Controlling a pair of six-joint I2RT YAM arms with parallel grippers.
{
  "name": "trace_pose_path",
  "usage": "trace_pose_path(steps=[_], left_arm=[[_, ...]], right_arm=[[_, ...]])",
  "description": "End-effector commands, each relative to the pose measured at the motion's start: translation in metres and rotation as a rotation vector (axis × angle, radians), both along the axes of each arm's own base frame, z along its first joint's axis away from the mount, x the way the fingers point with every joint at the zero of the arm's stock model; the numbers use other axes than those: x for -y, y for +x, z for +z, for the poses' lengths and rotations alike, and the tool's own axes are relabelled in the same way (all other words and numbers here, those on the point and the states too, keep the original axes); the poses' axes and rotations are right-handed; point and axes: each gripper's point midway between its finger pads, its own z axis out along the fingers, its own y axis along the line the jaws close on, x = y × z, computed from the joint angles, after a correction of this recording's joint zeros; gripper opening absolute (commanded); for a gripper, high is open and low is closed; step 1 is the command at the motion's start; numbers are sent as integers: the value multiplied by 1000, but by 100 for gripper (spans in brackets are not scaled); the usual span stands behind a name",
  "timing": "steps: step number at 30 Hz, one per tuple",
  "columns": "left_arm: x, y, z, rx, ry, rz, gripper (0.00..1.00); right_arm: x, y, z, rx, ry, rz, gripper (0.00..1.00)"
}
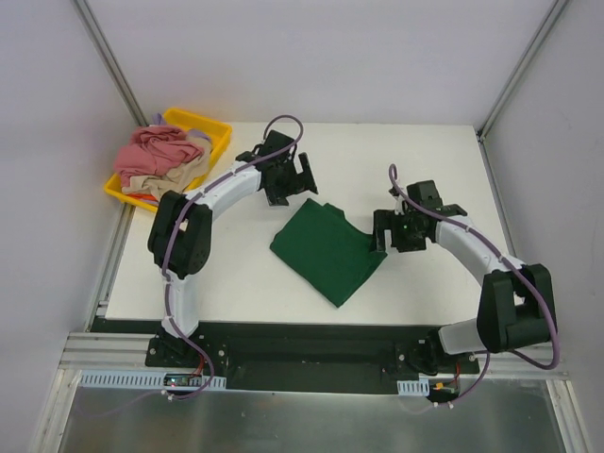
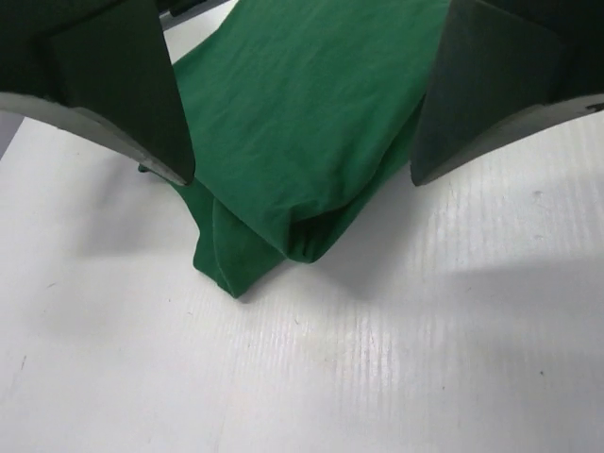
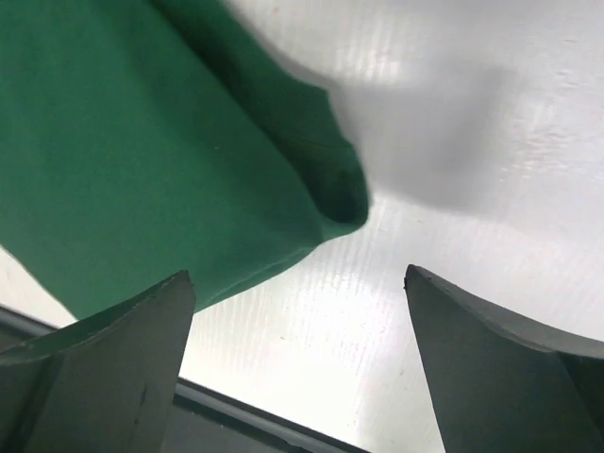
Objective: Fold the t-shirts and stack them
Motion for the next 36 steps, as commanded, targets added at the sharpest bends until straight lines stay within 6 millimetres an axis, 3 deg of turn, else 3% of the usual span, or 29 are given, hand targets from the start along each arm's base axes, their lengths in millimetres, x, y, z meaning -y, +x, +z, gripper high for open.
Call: trace_pose_path(steps=[1,5,9,13,16,21,25,27,30,32,36], left_arm=[[6,13,55,126,-62,-34,99],[12,-5,74,142,-107,-101,99],[45,-33,77,89,-207,-260,99],[66,-43,64,53,-215,-315,99],[70,-34,41,29,-179,-300,99],[76,-16,-4,-26,-135,-285,99],[58,-14,-42,-112,-103,-230,99],[40,-19,-57,-132,-54,-199,99],[20,-33,-59,-146,-14,-168,99],[17,-45,-45,-150,-37,-167,99],[14,-65,-20,-115,-49,-171,99]], right_arm=[[20,22,33,135,-76,-124,96],[4,7,57,185,20,-56,96],[-45,-20,76,174,252,98,96],[-85,-28,65,120,299,142,96],[-88,-18,45,101,239,97,96],[-66,5,-1,26,79,39,96],[-50,28,-33,-49,31,-20,96],[-43,40,-44,-63,11,-44,96],[-39,59,-45,-20,-28,-9,96],[-45,67,-35,11,-10,27,96],[-52,78,15,129,23,102,96]])
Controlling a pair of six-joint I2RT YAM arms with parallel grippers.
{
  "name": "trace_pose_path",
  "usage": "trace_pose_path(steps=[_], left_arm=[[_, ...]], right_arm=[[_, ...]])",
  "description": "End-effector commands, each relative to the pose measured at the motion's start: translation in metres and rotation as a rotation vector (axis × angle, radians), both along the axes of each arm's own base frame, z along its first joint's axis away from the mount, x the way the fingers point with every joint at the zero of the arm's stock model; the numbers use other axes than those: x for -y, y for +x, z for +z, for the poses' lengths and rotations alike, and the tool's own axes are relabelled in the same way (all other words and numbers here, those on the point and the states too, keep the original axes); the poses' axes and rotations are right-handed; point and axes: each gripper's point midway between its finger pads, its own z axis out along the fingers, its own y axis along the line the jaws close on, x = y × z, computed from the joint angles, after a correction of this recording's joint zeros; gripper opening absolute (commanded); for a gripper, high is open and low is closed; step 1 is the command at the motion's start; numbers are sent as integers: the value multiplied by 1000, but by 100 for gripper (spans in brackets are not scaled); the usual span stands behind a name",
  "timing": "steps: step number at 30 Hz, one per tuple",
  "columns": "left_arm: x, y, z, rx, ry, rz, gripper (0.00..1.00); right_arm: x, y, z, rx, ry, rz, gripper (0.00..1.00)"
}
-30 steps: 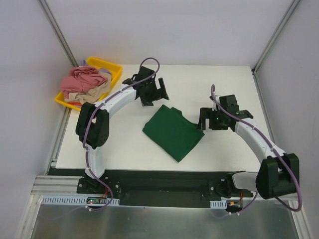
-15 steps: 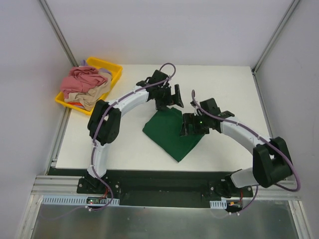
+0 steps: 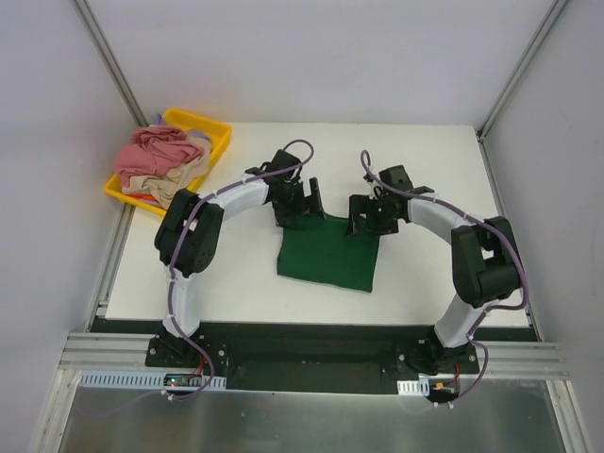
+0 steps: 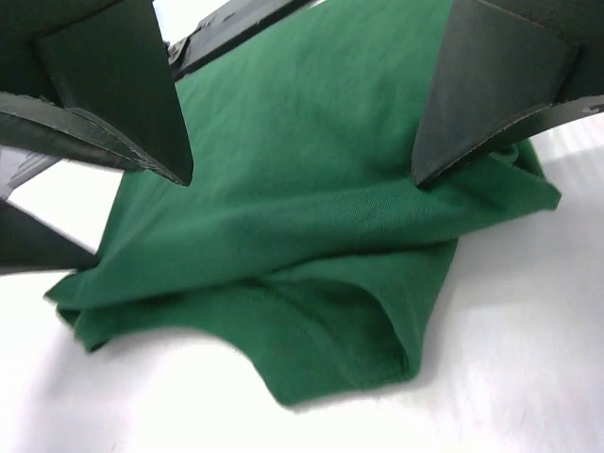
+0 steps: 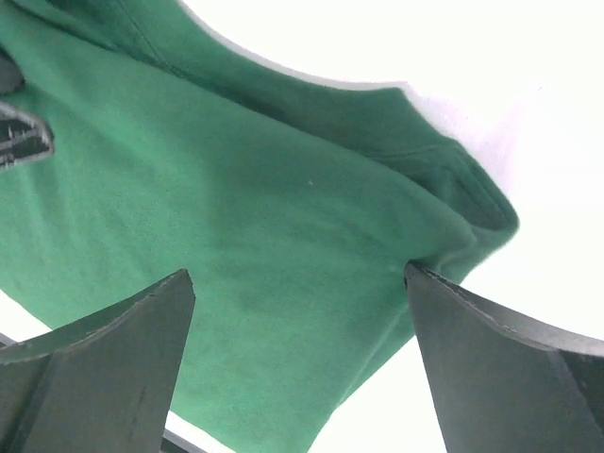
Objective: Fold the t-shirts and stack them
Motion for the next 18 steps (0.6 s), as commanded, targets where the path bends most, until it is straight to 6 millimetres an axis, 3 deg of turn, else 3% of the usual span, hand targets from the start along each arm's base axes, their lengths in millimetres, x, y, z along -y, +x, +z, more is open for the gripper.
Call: trace_pose_path(steps=[1,5,7,9,12,14,16,18], left_arm=[[-16,-22,35,49,34,20,99],[-26,-23,75,167,32,45,99],[-35,-20,94,235,43,69,99],[-41,-24,115,298,34,62,99],[-68,-27,135,397,90,132,99],[-91,-32,141,439,140,189,99],[-119,-44,140,453,183,255,99],[-143,-58,125,428,212,308,99]], right_arm=[[6,17,55,163,-31,77,96],[20,11,126,351,-29,29,96],[32,7,151,428,-2,-90,96],[44,0,162,460,44,-221,96],[59,-19,140,401,73,-358,96],[52,-35,124,334,114,-339,96],[42,-53,106,243,153,-304,96],[35,-66,87,170,165,-288,96]])
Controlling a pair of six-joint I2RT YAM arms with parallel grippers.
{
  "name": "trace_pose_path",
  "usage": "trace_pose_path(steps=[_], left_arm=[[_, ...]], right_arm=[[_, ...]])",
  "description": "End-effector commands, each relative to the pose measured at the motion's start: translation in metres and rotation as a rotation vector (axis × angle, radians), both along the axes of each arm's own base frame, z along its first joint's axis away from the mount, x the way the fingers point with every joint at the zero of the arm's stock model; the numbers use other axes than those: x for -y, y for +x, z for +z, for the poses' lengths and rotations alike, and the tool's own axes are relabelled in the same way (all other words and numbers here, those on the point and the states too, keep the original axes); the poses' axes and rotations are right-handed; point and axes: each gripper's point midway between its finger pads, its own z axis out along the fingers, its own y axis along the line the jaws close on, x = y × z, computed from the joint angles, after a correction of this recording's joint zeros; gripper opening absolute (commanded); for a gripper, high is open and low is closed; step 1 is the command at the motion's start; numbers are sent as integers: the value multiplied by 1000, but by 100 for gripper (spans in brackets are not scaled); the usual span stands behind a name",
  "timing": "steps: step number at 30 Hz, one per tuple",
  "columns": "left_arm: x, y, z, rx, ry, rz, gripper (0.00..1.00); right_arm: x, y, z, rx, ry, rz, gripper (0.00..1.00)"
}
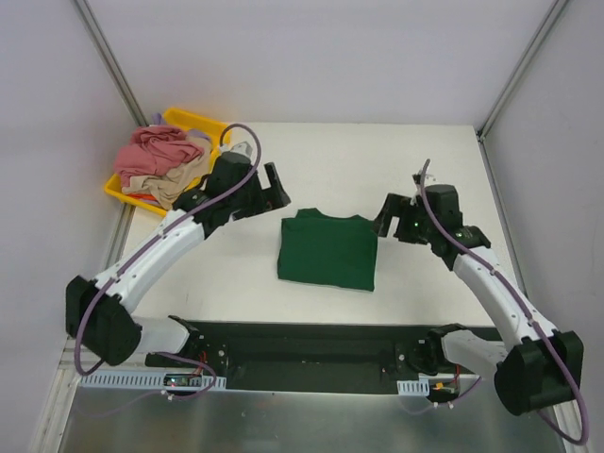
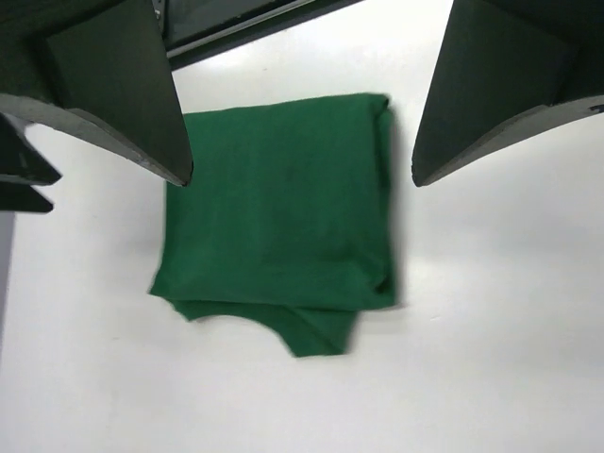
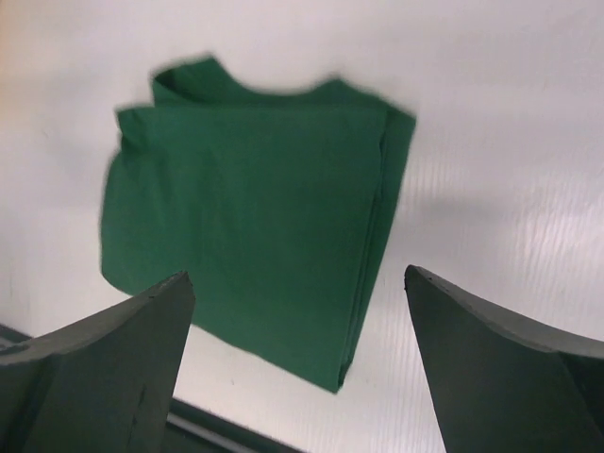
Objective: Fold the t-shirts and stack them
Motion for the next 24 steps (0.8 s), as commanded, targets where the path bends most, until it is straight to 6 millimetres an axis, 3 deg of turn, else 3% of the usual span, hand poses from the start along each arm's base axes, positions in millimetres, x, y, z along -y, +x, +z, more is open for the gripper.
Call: trace_pose_path(steps=[1,3,8,11,15,17,19,24], left_arm=[[-64,-23,-32,-26,115,167,99],[-73,-36,-48,-64,114,160,99],[-80,-62,-81,-157,116,133,99],[-84,-67,-90,-187,122,136,99],[-87,-64,-93,-194,133,140,99],[-86,-60,-92,-193,144,132,99],[-83,-58,-92,-203,138,111,99],[-85,-53,-100,-235,143,113,99]], right_arm=[[-16,-37,-65,-253,38,26,96],[-22,-45,-82,-278,-70,54,96],[-7,-37,-116,-375,-259,-109,96],[-14,-40,-132,-425,-317,-98,99],[-20,-33,-151,-449,-360,-85,88],[-24,-26,-161,-458,-374,-66,79],[-26,-24,-172,-496,-406,-49,60],[-12,-27,-189,-556,-503,-70,25]])
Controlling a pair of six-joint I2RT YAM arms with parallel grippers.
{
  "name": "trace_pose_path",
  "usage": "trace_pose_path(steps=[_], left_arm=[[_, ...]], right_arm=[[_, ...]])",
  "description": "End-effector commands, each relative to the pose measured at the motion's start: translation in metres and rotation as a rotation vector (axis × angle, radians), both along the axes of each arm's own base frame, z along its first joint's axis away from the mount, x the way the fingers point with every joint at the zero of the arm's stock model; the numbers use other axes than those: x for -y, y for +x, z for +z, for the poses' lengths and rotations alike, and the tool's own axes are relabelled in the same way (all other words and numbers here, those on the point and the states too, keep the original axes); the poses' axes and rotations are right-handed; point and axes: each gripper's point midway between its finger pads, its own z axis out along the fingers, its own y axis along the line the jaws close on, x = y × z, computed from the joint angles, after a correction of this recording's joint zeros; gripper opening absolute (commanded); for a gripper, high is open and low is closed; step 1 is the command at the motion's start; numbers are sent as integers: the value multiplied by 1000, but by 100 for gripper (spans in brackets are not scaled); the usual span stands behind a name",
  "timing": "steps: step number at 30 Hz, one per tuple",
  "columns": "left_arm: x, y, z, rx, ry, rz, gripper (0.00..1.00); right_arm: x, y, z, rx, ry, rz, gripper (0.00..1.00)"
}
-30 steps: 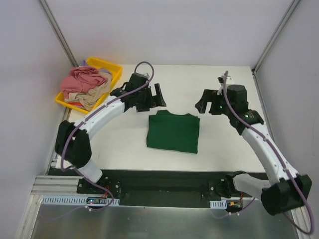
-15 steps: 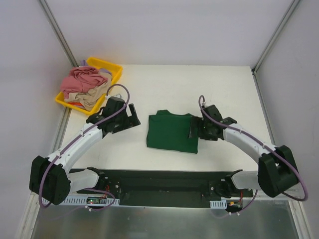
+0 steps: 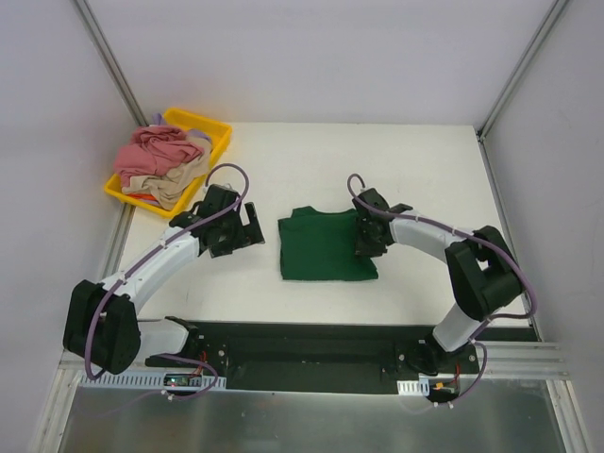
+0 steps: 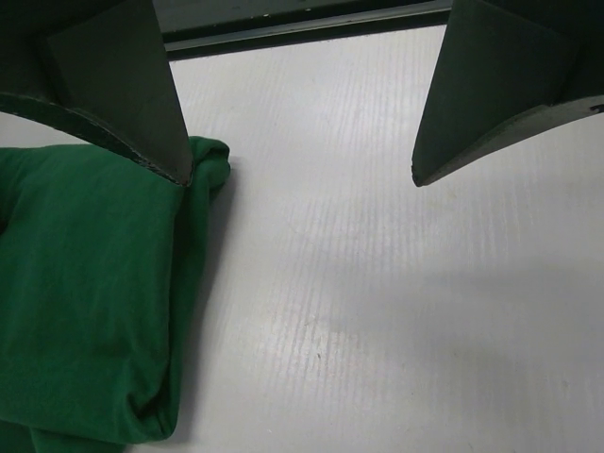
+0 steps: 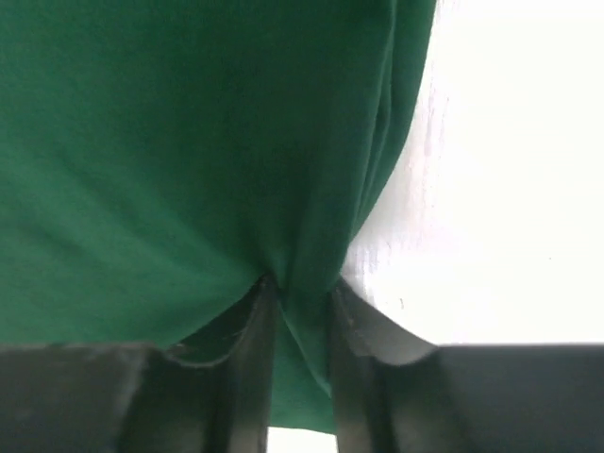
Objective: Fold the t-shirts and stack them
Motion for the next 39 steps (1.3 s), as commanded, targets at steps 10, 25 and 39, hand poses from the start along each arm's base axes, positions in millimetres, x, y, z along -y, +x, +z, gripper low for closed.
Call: trace_pose_path(steps=[10,25,39], left_arm=[[-10,26,9,47,-14,-10,99],[-36,57,32,198,-8,38,99],[-43,68,20,129,-69,80,99]], right_arm=[[111,18,17,-154,-256,90,1],[311,22,19,-363,-629,-11,1],[369,9,28,-375,-658,-262,19]])
